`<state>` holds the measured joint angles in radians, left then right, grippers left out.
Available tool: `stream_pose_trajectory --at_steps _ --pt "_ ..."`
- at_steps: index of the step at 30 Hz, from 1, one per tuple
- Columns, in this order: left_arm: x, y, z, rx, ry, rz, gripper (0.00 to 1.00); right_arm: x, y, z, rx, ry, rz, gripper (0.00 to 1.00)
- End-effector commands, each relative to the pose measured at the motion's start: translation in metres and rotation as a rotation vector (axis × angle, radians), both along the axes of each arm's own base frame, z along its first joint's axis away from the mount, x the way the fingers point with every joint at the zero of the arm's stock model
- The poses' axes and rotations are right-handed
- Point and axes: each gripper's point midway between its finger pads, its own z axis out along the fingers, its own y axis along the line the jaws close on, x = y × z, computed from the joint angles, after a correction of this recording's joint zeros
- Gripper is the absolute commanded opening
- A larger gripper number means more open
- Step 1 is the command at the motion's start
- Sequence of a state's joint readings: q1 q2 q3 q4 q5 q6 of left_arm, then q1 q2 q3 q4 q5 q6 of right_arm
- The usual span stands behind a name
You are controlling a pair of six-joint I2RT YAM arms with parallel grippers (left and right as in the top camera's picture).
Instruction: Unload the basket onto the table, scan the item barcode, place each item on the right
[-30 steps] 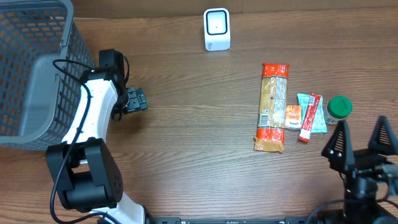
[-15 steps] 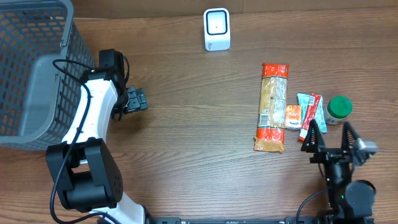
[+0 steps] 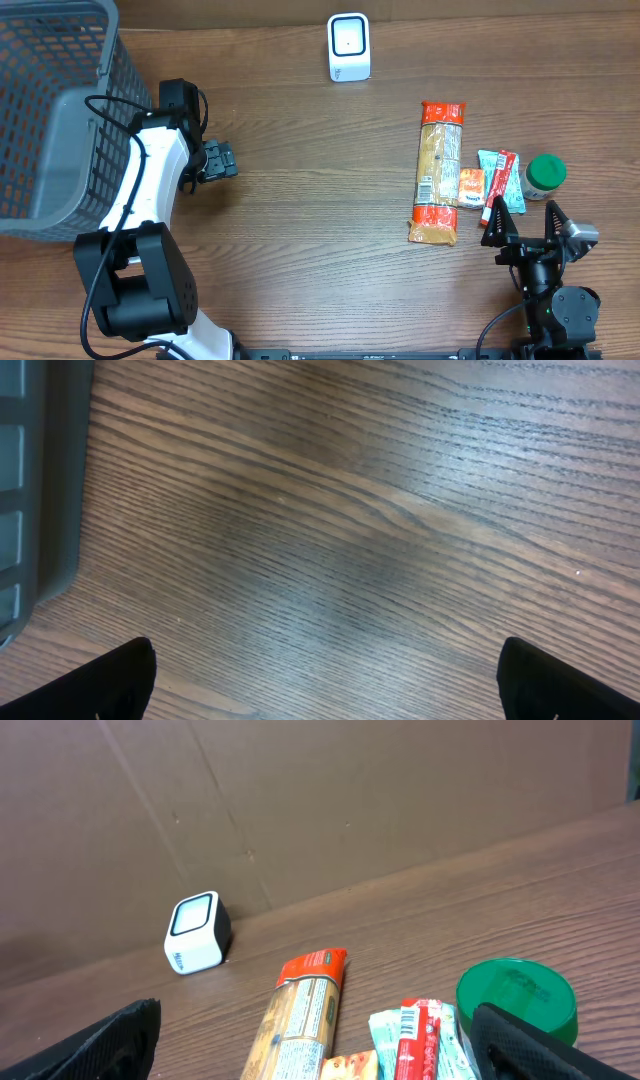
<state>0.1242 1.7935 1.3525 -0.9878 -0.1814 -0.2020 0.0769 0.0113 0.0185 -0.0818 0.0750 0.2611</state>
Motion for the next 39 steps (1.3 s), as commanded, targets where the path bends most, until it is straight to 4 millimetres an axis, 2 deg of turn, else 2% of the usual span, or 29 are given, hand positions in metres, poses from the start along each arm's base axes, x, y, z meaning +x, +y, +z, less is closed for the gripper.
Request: stream_pose_trajectory --at_steps 1,13,15,17,21,24,25,27,28,30,35,39 --pt "0.002 -0.001 0.009 0.014 -0.022 -0.02 1.0 0.0 -0.001 -0.002 -0.004 -0.002 -0.004 1.0" --pt "0.002 -0.001 0.007 0.014 -0.018 -0.02 1.0 0.0 -0.001 -0.002 -0.004 -0.002 -0.004 1.0" --pt "0.003 -0.001 0.012 0.015 -0.03 -0.02 1.0 0.0 -0.001 -0.002 -0.004 -0.002 -0.004 1.0" --pt "0.003 -0.001 0.024 0.02 -0.067 -0.02 1.0 0.0 -0.001 -0.002 -0.004 -0.002 -0.004 1.0" --pt "0.0 -0.001 0.078 0.04 -0.223 -0.019 1.0 0.0 -0.001 -0.002 -0.004 -0.002 -0.004 1.0" --pt "-0.013 -0.003 0.139 0.063 -0.405 -0.017 1.0 0.0 -0.001 -0.002 -0.004 -0.002 -0.004 1.0" --pt "-0.021 -0.003 0.161 0.071 -0.471 -0.017 1.0 0.0 -0.001 -0.002 -0.004 -0.002 -0.004 1.0" --pt "-0.052 -0.007 0.221 0.096 -0.667 -0.016 1.0 0.0 -0.001 -0.002 -0.004 -0.002 -0.004 1.0" --pt "-0.067 -0.009 0.242 0.106 -0.743 -0.015 1.0 0.0 -0.001 -0.002 -0.004 -0.002 -0.004 1.0" --pt "-0.092 -0.012 0.271 0.12 -0.852 -0.014 1.0 0.0 -0.001 -0.002 -0.004 -0.002 -0.004 1.0" --pt "-0.155 -0.019 0.323 0.15 -1.091 -0.012 1.0 0.0 -0.001 -0.002 -0.004 -0.002 -0.004 1.0" --pt "-0.187 -0.023 0.338 0.161 -1.186 -0.012 1.0 0.0 -0.001 -0.002 -0.004 -0.002 -0.004 1.0"
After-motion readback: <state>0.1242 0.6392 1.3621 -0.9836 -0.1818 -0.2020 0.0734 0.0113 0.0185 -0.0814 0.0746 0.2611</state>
